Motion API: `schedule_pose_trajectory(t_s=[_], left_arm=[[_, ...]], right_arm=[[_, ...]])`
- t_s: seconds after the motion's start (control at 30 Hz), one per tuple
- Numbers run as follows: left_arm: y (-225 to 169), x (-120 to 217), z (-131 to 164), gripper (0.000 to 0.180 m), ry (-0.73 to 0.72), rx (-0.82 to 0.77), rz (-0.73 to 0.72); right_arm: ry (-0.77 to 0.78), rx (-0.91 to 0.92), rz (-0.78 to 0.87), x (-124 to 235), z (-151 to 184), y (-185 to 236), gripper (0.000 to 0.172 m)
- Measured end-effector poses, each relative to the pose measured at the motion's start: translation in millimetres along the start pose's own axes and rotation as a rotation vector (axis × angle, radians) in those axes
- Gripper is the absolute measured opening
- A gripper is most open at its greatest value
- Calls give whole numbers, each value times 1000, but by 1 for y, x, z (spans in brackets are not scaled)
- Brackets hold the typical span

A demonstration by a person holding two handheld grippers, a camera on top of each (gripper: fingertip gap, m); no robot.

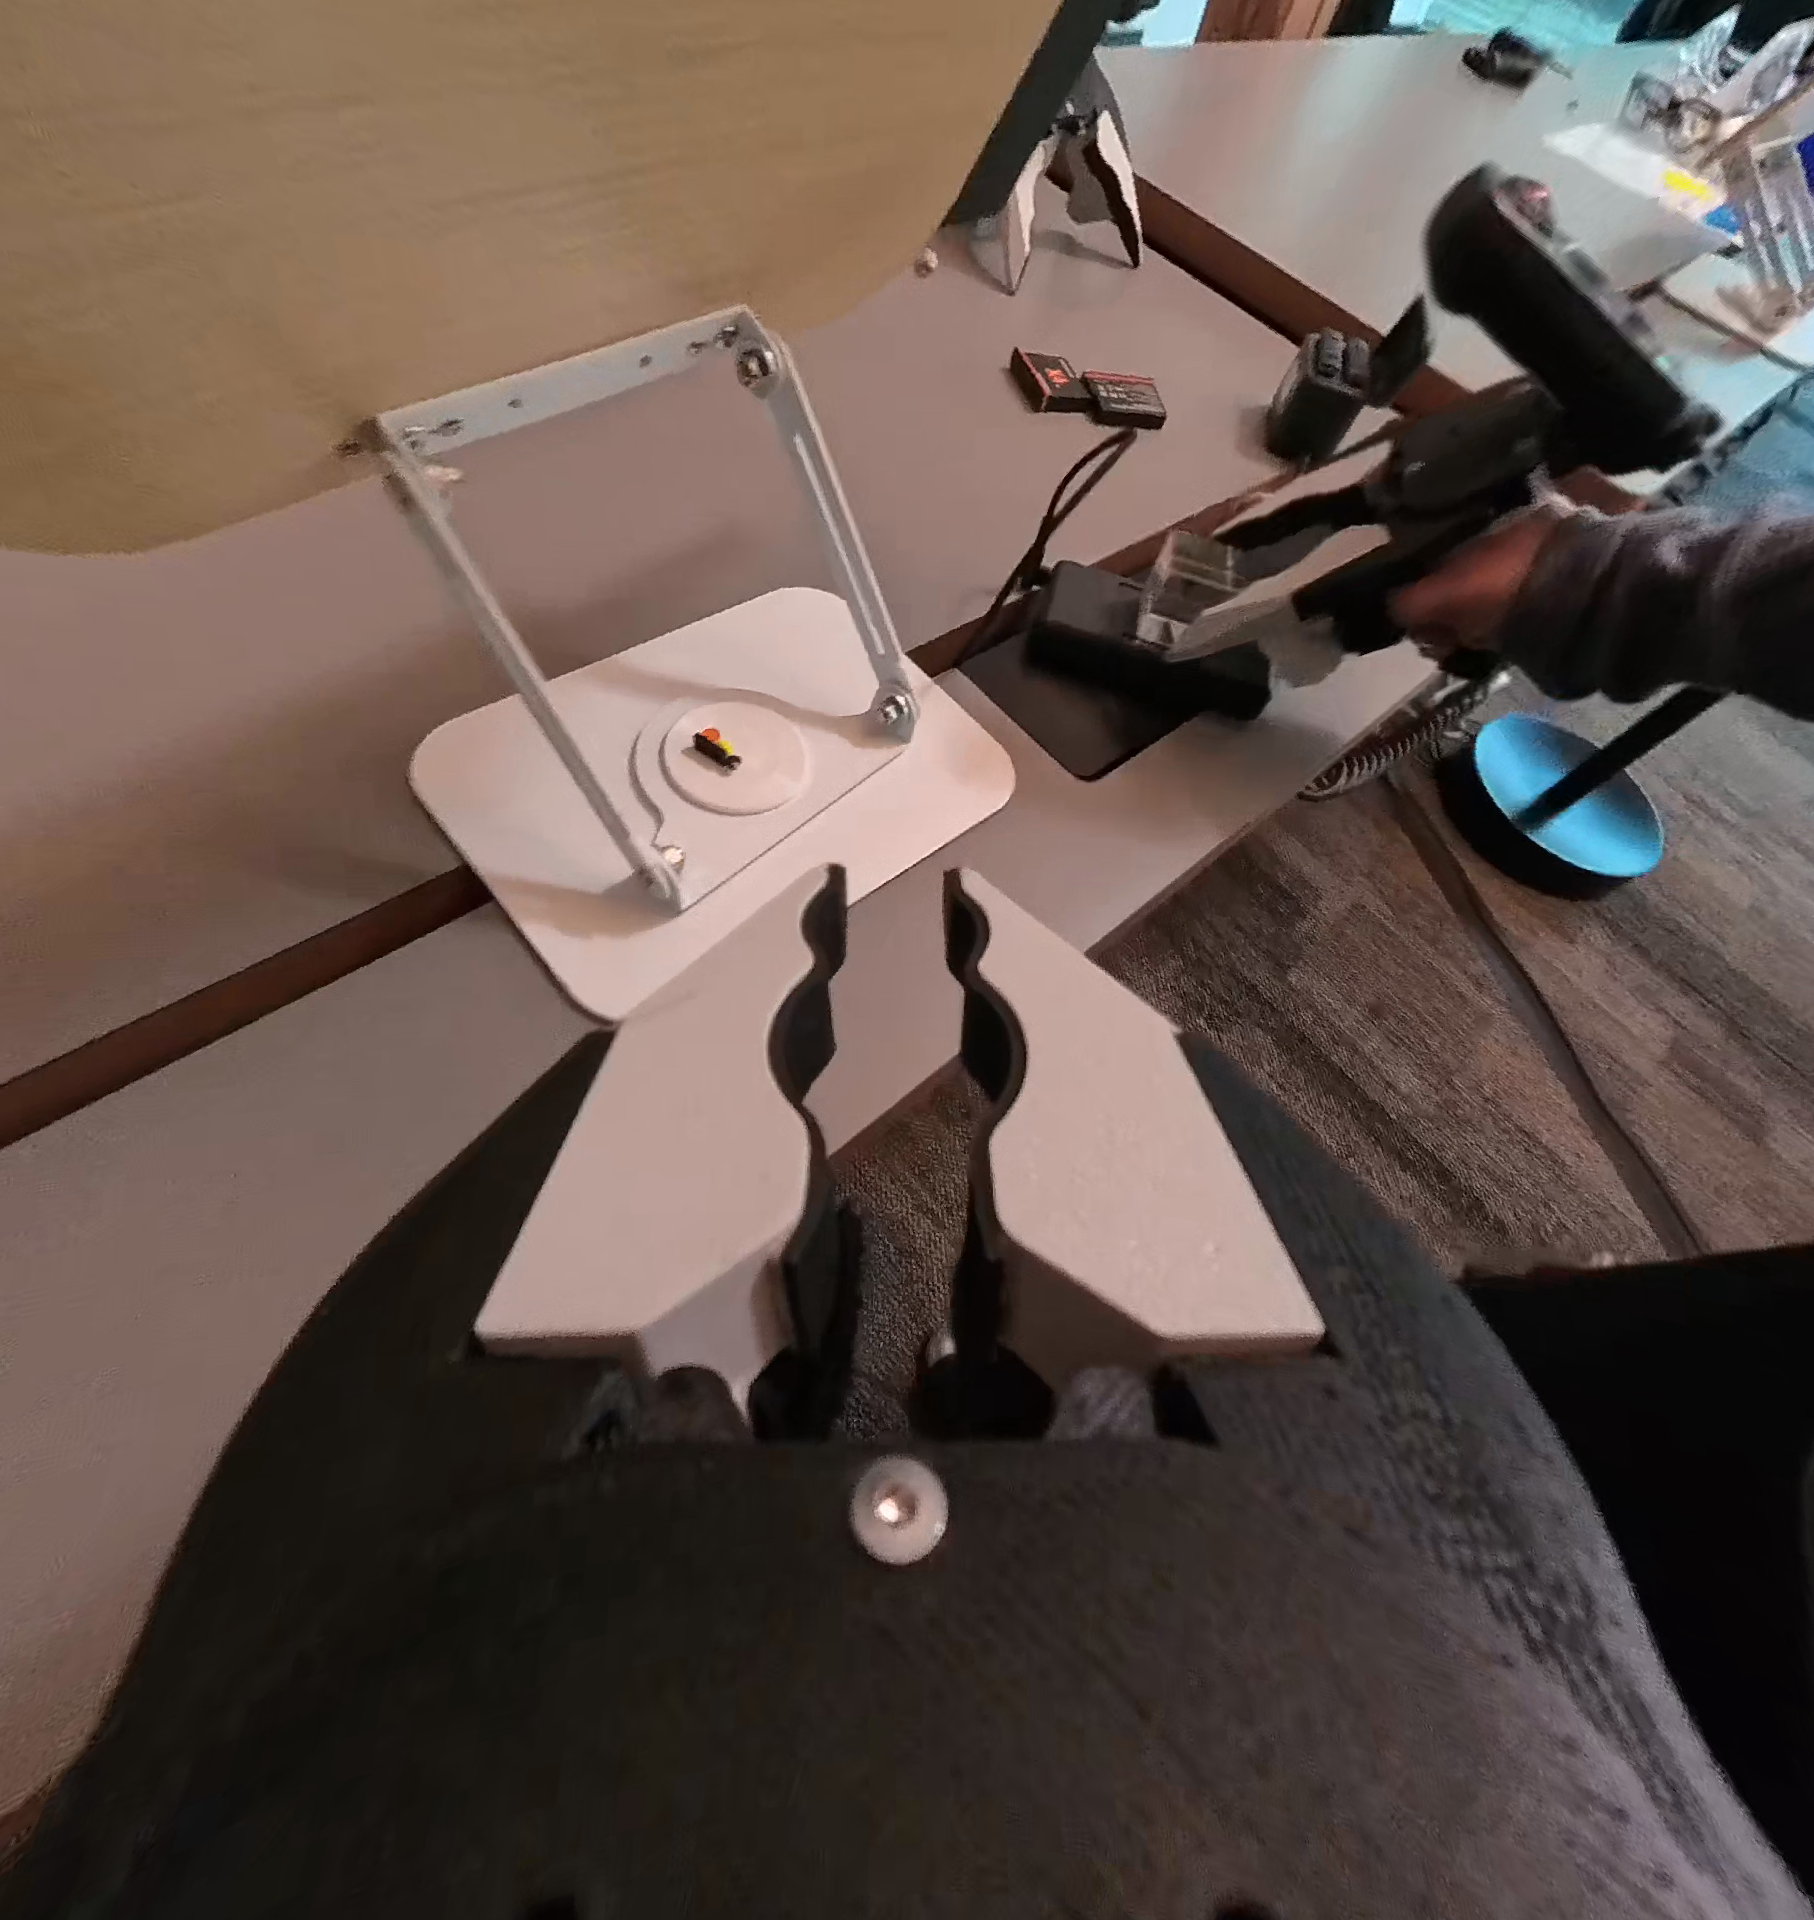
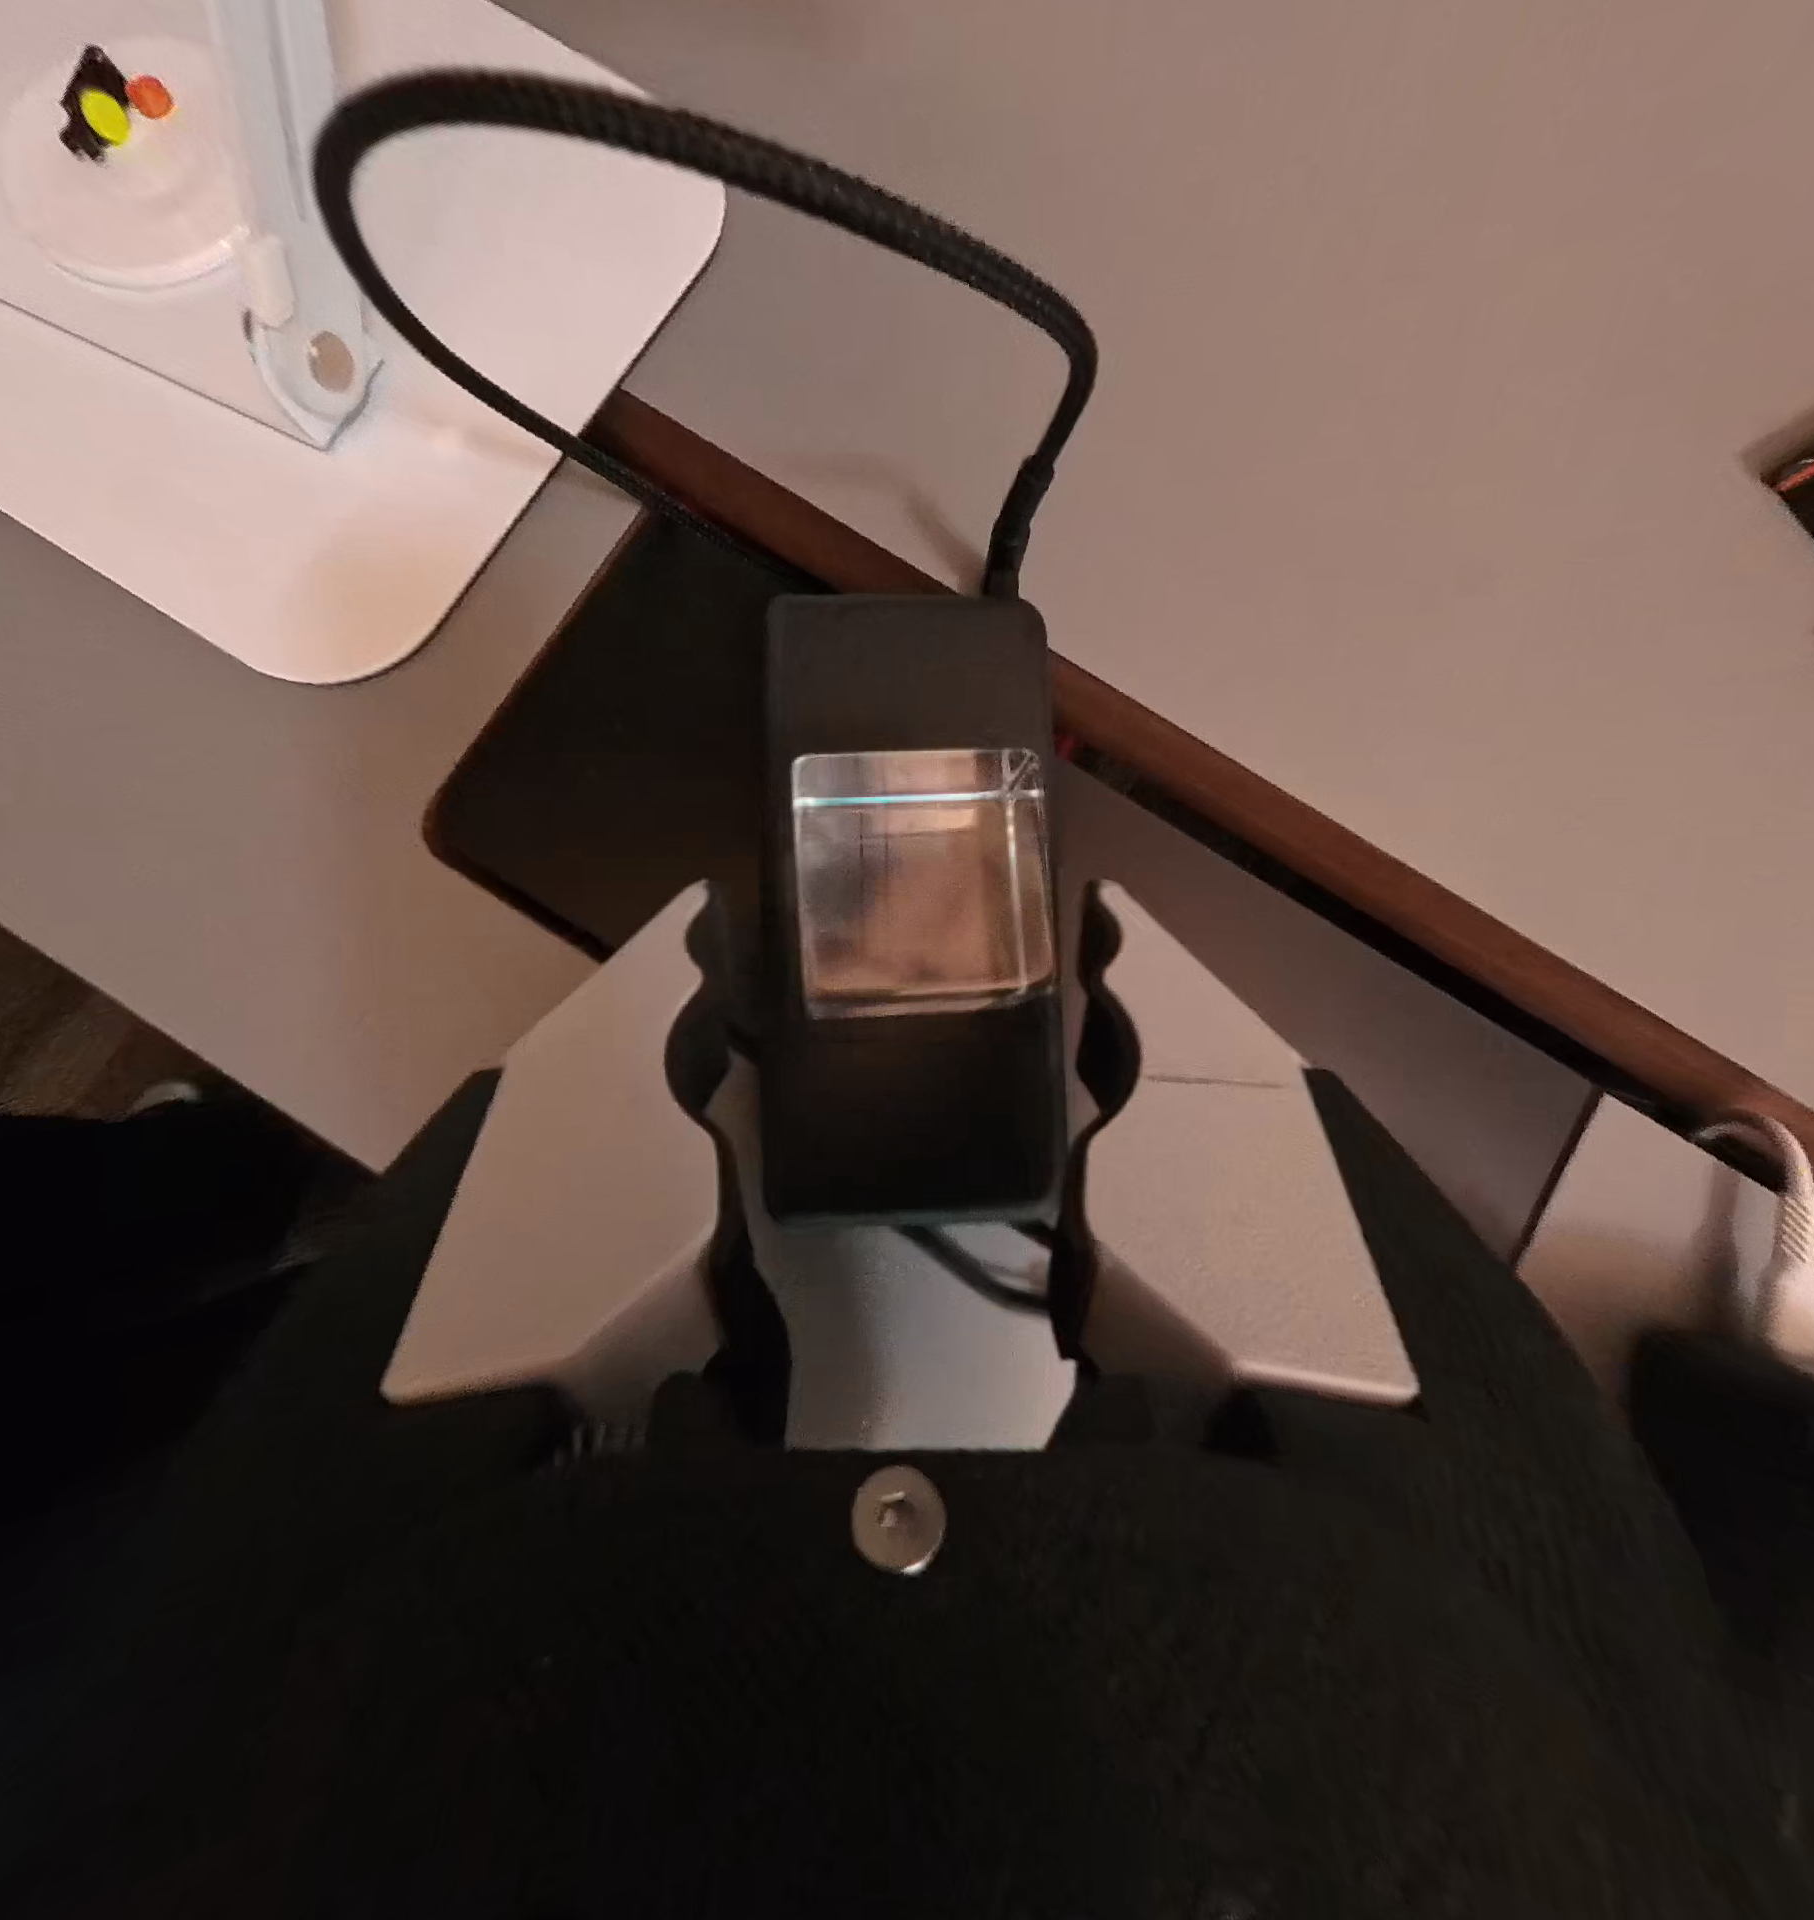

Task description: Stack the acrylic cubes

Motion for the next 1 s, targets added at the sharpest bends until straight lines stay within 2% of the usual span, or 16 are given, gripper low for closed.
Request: schedule_pose_trajectory(t_s=[0.13,0.2,0.27,0.37,0.53,0.7,0.87,1.0], left_arm=[[15,53,17,21,-66,51,-104],[24,93,31,23,-101,90,-178],[33,141,48,24,-134,127,-259],[44,221,79,27,-175,169,-388],[52,359,138,32,-240,247,-610],[51,474,197,36,-280,337,-850],[60,554,237,44,-366,429,-1075],[104,586,254,54,-437,482,-1165]], right_arm=[[-150,-14,74,51,-18,27,72],[-240,9,56,73,-34,64,71],[-292,87,-8,80,-55,118,68],[-390,208,-153,75,-99,222,64],[-525,278,-481,55,-175,419,60],[-548,365,-753,44,-205,588,59],[-537,427,-962,42,-231,703,58],[-544,474,-1021,11,-268,760,59]])
Point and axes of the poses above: each gripper's, where its closed fingertips meet, x back along the fingers, z out of its underside, y = z × x across the jaws, the point moved 6 cm from there along x, back along the fingers, and after that the axes turned 6 degrees about z, right-handed, at the moved point
